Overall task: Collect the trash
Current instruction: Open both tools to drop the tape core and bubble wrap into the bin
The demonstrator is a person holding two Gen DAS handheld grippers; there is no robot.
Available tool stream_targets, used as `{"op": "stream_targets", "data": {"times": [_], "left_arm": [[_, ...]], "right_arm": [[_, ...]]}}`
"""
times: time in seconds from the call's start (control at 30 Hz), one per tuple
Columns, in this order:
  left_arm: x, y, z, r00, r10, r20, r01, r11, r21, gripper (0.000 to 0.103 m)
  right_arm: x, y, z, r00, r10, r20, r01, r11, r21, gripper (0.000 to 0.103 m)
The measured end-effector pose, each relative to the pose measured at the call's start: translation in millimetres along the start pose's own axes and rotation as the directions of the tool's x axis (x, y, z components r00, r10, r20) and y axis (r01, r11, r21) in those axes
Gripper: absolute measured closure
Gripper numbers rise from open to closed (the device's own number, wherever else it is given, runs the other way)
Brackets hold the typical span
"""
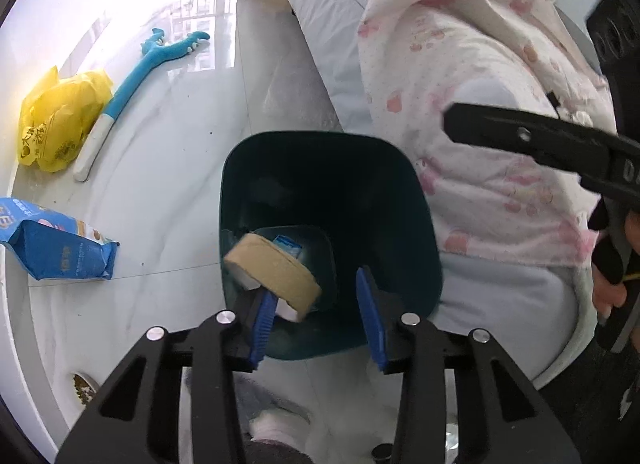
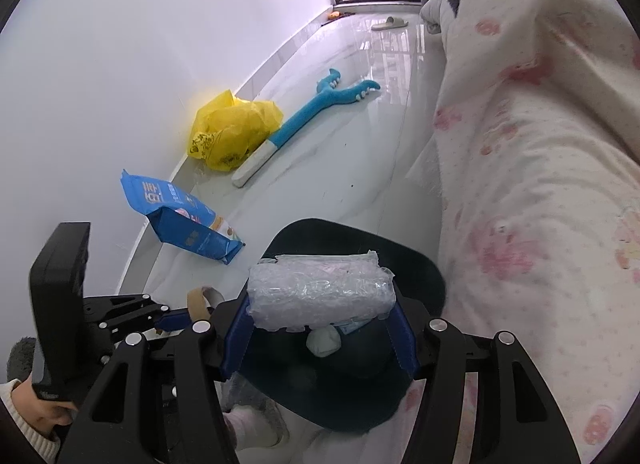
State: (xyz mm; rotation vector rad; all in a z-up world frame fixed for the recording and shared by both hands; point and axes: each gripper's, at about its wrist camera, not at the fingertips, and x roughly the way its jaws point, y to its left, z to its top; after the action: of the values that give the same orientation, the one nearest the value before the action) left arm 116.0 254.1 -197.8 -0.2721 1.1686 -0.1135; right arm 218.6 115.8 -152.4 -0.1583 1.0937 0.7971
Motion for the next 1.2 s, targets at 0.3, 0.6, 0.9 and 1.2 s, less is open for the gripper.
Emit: {"op": "stream_targets", "data": {"times": [0.3, 0.6, 0.9, 1.2], "left_arm": [[3, 7, -7, 0.998, 0.028, -0.048, -0.025, 0.998, 0.055, 0.051], [-6, 2, -5, 0.999, 0.035, -0.031, -0.031, 0.991, 0.129, 0.061], [-32, -9, 13, 0.996, 0.056, 0.074, -0.067, 0.985, 0.156, 0.062], [-74, -14, 29, 0.965, 0.065, 0.253, -0.091, 0.992, 0.091, 0.062]], "right_arm": [[39, 7, -2, 0.997, -0.023, -0.072, 0.023, 1.000, -0.001, 0.043], [95, -5, -21, 0.978, -0.055, -0.200, 0.064, 0.997, 0.040, 0.042], [126, -15, -41, 0.949, -0.092, -0.303, 0.106, 0.994, 0.030, 0.041], [127, -10, -48, 0.941, -0.096, -0.325, 0.103, 0.995, 0.004, 0.023]]}}
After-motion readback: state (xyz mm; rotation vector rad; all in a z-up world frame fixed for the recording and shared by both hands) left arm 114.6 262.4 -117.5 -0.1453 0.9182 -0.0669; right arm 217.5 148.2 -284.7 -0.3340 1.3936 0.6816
